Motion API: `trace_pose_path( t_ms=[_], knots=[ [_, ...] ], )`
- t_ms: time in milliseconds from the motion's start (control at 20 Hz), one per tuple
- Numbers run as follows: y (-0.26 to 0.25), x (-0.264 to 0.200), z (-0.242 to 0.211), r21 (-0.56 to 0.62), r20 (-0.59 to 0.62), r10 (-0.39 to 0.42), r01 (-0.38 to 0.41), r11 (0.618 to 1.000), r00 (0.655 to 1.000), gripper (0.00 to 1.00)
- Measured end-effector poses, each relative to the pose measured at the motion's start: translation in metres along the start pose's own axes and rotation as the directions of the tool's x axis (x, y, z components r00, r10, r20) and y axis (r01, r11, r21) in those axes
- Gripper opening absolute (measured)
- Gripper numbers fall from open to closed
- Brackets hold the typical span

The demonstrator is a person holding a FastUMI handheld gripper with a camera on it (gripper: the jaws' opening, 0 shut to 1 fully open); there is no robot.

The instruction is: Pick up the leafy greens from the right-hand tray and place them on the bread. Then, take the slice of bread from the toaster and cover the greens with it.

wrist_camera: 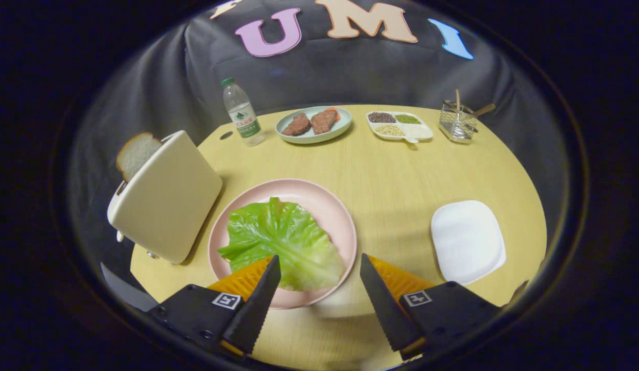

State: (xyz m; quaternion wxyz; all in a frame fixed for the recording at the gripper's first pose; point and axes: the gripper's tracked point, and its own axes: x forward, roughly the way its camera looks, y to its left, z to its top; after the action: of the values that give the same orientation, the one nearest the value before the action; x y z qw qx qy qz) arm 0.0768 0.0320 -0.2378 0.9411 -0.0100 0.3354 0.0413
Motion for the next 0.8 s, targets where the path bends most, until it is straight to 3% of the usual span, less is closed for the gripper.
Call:
trace_pose_path(
  t_ms=[300, 800],
  knots=[
    [0.026, -0.029, 0.037, 0.017, 0.058, 0.018, -0.019, 1.000, 0.998, 0.98],
    [0.136, -0.058, 0.117, -0.051, 0.153, 0.165, -0.159, 0.986, 0.974, 0.98]
  ],
)
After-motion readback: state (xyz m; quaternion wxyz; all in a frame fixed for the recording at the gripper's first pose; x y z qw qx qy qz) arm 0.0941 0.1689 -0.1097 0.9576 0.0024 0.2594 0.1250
